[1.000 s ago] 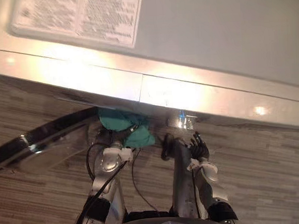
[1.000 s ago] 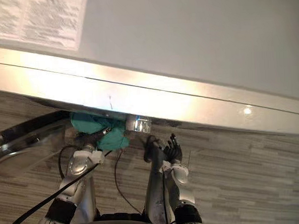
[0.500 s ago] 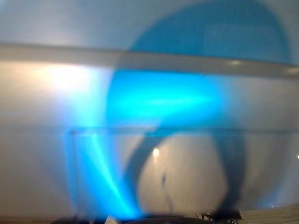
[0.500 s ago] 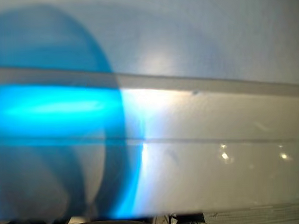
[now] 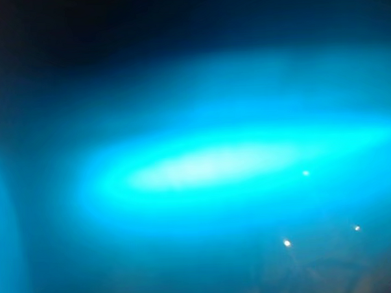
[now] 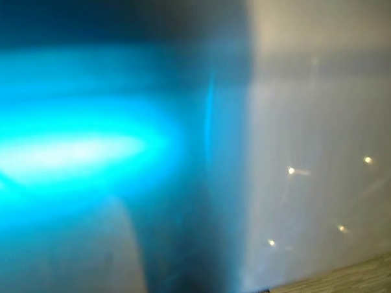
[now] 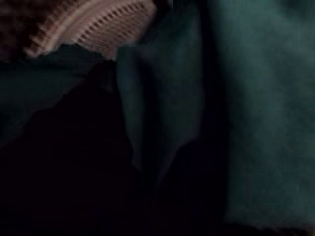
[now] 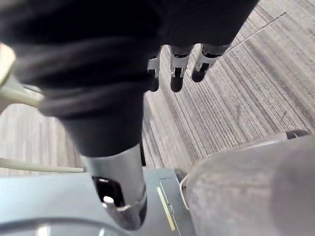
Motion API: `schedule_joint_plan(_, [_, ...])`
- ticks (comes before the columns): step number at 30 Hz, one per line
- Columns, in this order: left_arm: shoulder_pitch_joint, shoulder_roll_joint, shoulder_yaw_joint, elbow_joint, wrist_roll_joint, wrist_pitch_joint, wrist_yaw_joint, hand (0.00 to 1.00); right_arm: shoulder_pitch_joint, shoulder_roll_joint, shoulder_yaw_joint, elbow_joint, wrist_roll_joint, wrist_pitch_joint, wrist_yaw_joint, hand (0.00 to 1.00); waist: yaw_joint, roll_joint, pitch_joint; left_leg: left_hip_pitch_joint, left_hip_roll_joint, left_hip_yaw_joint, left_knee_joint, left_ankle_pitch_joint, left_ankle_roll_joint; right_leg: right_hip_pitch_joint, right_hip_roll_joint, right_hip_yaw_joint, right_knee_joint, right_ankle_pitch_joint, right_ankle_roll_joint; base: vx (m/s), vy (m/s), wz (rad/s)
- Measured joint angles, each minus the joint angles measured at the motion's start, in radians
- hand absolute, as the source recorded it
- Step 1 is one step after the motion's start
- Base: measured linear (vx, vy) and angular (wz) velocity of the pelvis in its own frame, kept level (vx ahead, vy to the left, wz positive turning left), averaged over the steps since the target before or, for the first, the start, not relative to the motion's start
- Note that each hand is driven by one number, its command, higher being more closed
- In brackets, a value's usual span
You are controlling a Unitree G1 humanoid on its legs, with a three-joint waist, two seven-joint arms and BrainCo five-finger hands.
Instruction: Pick up the laundry basket with both hands and put the clothes into the washing machine.
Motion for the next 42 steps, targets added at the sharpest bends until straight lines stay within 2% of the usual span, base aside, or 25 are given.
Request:
schedule_joint_plan(1, [-0.044,0.009,-0.017,0.000,-0.004,-0.003,0.002,1.00,-0.005,0.006,-0.002,0.001,0.004,-0.001,0.005,0.00,-0.021,-0.004,-0.001,0.000,-0.005,0.000,-0.022,-0.044,0.033,-0.005,-0.004,-0.012,-0.018,0.020,0.000,-0.10,0.108,-0.17])
schedule_joint_plan(3, [-0.099,0.008,-0.071,-0.001,-0.009,-0.014,0.015,1.00,-0.003,0.008,-0.006,0.000,0.006,-0.001,0.010,0.00,-0.035,-0.003,-0.001,-0.009,-0.006,0.012,-0.055,-0.033,0.027,-0.004,-0.006,-0.014,-0.055,0.030,-0.001,-0.12,-0.010,0.14])
schedule_joint_plan(6, [-0.138,0.009,-0.116,0.018,-0.008,-0.016,0.025,1.00,-0.003,0.008,-0.004,0.003,0.006,0.006,0.011,0.00,-0.040,-0.004,-0.004,-0.006,-0.006,0.025,-0.115,-0.003,0.022,0.001,-0.006,-0.023,-0.099,0.035,-0.002,-0.06,-0.066,0.17])
schedule_joint_plan(7, [-0.153,0.013,-0.128,0.035,-0.003,-0.016,0.042,0.00,0.000,0.008,-0.004,0.004,0.006,0.005,0.012,0.00,-0.039,-0.004,-0.004,-0.007,-0.006,0.023,-0.125,0.011,0.020,0.001,-0.006,-0.030,-0.104,0.041,-0.007,-0.02,-0.064,0.10])
schedule_joint_plan(10, [-0.169,0.033,-0.164,0.063,0.064,-0.006,0.066,0.00,0.001,0.003,-0.003,0.011,0.006,0.004,0.016,0.00,-0.037,-0.008,-0.007,-0.009,0.001,0.023,-0.125,0.022,0.019,0.000,-0.005,-0.035,-0.103,0.055,-0.010,0.00,-0.016,0.02])
schedule_joint_plan(13, [-0.179,0.065,-0.201,0.087,0.197,0.031,0.068,0.00,0.001,0.002,-0.004,0.013,0.007,0.001,0.021,0.00,-0.038,-0.009,-0.007,-0.012,0.004,0.023,-0.122,0.023,0.019,-0.001,-0.005,-0.037,-0.106,0.065,-0.013,0.00,0.007,-0.04])
schedule_joint_plan(15, [-0.181,0.069,-0.207,0.112,0.255,0.045,0.061,0.00,0.001,0.002,-0.005,0.018,0.007,-0.003,0.033,0.00,-0.038,-0.009,-0.009,-0.012,0.005,0.024,-0.122,0.023,0.019,-0.001,-0.005,-0.037,-0.110,0.067,-0.013,0.00,0.016,-0.06])
schedule_joint_plan(20, [-0.217,0.068,-0.215,0.211,0.388,0.124,0.021,0.00,0.001,0.001,-0.006,0.036,0.020,-0.005,0.039,0.00,-0.042,-0.015,-0.024,-0.022,0.005,0.027,-0.136,0.024,0.019,-0.011,-0.006,-0.040,-0.125,0.068,-0.013,0.00,0.007,-0.02])
schedule_joint_plan(21, [-0.217,0.068,-0.214,0.222,0.401,0.128,0.016,0.00,0.001,0.001,-0.007,0.040,0.024,-0.005,0.039,0.00,-0.042,-0.017,-0.028,-0.025,0.005,0.027,-0.136,0.024,0.019,-0.016,-0.006,-0.041,-0.124,0.069,-0.013,0.00,0.000,0.00])
schedule_joint_plan(24, [-0.217,0.040,-0.200,0.316,0.474,0.174,-0.010,0.00,0.002,0.000,-0.008,0.050,0.046,-0.003,0.038,0.00,-0.042,-0.019,-0.033,-0.030,0.005,0.024,-0.138,0.026,0.014,-0.020,-0.007,-0.043,-0.122,0.071,-0.011,0.00,0.000,0.01])
schedule_joint_plan(27, [-0.214,-0.010,-0.135,0.422,0.464,0.197,-0.035,0.00,0.002,0.000,-0.008,0.051,0.053,-0.003,0.038,0.00,-0.042,-0.019,-0.033,-0.030,0.004,0.024,-0.141,0.029,0.013,-0.020,-0.009,-0.044,-0.122,0.074,-0.007,0.00,0.000,0.00])
schedule_joint_plan(29, [-0.200,-0.039,-0.095,0.477,0.419,0.200,-0.046,0.00,0.002,0.000,-0.008,0.053,0.060,-0.001,0.038,0.00,-0.042,-0.019,-0.033,-0.030,0.003,0.023,-0.143,0.030,0.012,-0.019,-0.011,-0.046,-0.122,0.075,-0.005,-0.01,0.006,0.04])
schedule_joint_plan(31, [-0.162,-0.064,-0.057,0.508,0.316,0.200,-0.048,0.00,0.002,0.000,-0.009,0.056,0.078,0.001,0.038,0.00,-0.042,-0.018,-0.034,-0.030,0.002,0.022,-0.152,0.042,0.014,-0.018,-0.016,-0.052,-0.120,0.075,-0.005,0.00,0.001,0.08])
schedule_joint_plan(34, [-0.095,-0.089,-0.044,0.507,0.232,0.195,-0.054,0.00,0.002,0.000,-0.010,0.060,0.078,0.004,0.036,0.00,-0.041,-0.018,-0.034,-0.030,0.000,0.012,-0.153,0.046,0.012,-0.016,-0.021,-0.065,-0.114,0.075,-0.005,0.00,-0.006,0.07])
schedule_joint_plan(37, [0.024,-0.141,-0.045,0.460,0.213,0.174,-0.054,0.00,0.002,0.000,-0.011,0.059,0.078,0.004,0.036,0.00,-0.039,-0.018,-0.034,-0.030,-0.012,-0.003,-0.152,0.053,0.003,-0.016,-0.025,-0.068,-0.094,0.075,-0.005,0.00,-0.011,0.13])
schedule_joint_plan(38, [0.097,-0.169,-0.049,0.403,0.208,0.146,-0.052,0.00,0.002,-0.003,-0.010,0.058,0.078,0.004,0.036,0.00,-0.033,-0.018,-0.034,-0.030,-0.012,-0.006,-0.152,0.054,0.002,-0.017,-0.026,-0.072,-0.087,0.074,-0.006,0.01,-0.015,0.08])
schedule_joint_plan(42, [0.241,-0.221,-0.070,0.236,0.207,0.113,-0.053,0.00,0.002,-0.016,-0.008,0.054,0.077,0.004,0.031,0.00,-0.016,-0.015,-0.032,-0.028,-0.021,-0.026,-0.149,0.058,-0.005,-0.017,-0.027,-0.080,-0.066,0.063,-0.020,0.01,-0.006,0.05])
